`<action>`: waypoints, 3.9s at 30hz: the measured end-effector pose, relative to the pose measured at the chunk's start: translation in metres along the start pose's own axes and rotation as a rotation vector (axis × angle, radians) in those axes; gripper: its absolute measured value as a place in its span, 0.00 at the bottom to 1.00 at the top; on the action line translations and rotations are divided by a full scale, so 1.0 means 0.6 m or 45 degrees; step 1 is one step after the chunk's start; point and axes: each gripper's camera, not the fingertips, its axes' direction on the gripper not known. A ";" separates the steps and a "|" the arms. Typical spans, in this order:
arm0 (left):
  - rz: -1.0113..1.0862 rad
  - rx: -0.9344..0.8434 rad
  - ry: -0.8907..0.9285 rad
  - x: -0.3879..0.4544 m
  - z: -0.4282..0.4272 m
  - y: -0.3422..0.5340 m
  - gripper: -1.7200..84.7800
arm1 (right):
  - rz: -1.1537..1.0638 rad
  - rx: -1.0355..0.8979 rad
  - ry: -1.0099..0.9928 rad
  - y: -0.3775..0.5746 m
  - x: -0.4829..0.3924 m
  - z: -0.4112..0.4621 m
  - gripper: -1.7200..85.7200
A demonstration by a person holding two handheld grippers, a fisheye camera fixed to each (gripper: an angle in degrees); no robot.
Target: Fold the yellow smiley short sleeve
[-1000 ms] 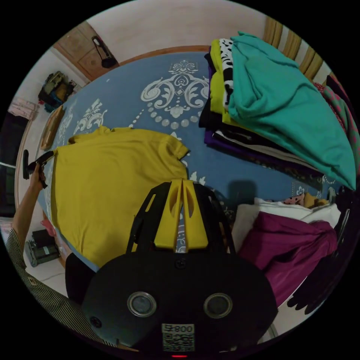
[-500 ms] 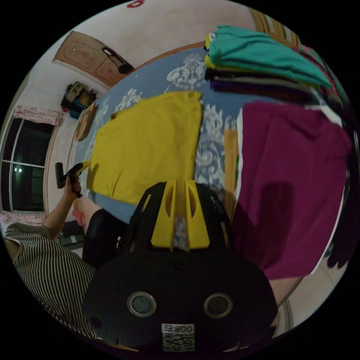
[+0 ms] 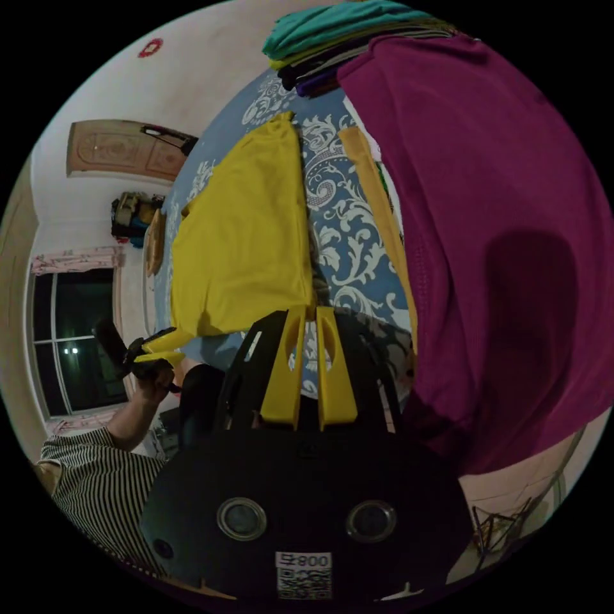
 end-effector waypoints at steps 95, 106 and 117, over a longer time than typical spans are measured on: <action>-0.002 0.372 -0.020 0.130 -0.001 0.121 0.03 | -0.023 0.072 -0.310 -0.994 -0.077 0.650 0.04; -0.235 0.771 -0.076 0.053 -0.380 0.383 0.03 | -0.519 0.130 -0.288 -0.994 -0.346 0.908 0.03; -0.908 0.930 -0.048 -0.106 -0.592 0.723 0.03 | -0.872 -0.238 0.128 -0.969 -0.593 1.423 0.03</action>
